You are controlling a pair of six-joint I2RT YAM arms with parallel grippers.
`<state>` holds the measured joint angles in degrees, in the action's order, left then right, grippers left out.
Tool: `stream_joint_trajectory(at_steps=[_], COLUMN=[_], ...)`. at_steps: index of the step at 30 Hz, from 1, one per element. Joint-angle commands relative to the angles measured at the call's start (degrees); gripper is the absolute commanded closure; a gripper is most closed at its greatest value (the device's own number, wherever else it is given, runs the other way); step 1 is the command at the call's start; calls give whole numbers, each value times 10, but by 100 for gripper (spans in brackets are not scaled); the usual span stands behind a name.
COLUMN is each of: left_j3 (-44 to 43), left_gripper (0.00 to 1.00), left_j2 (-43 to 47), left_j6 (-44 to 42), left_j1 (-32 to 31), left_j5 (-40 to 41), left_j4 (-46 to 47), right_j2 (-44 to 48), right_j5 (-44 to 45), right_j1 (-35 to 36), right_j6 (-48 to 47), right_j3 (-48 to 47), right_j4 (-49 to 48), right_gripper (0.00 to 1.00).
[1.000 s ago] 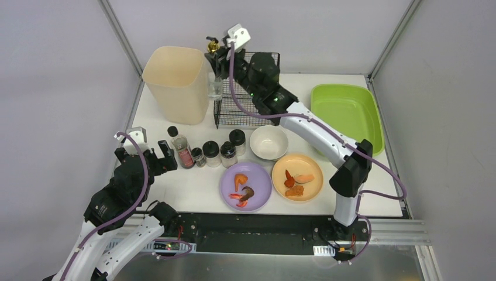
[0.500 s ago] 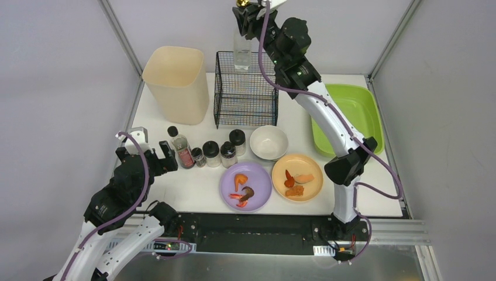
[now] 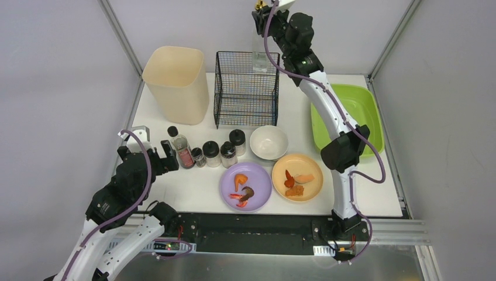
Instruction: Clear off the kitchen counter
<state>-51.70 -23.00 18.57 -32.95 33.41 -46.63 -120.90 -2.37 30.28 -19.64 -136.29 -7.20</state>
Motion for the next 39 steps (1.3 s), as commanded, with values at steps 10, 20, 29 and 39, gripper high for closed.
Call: stream_joint_trajectory(at_steps=[10,20,29,39], left_j3=[0,-1,-3,-3], left_gripper=[3,3,3,3], left_j2=[-33,-42,-44,-49], left_j6=[-12,-14,-14,-15], left_j1=[17,35,53,61], left_j5=[-9,-19,-34,-39], left_j4=[3,3,3,3], right_j2=[-40,-38,-15,9], right_j5=[-45,-79,-106,-117], right_j1=[-57,-73,-74,-74], right_j6=[59,71,76,91], right_j3=[-78,0,98,206], right_j4=[-125,-171,-216,-259], right_gripper=[100,100,100,100])
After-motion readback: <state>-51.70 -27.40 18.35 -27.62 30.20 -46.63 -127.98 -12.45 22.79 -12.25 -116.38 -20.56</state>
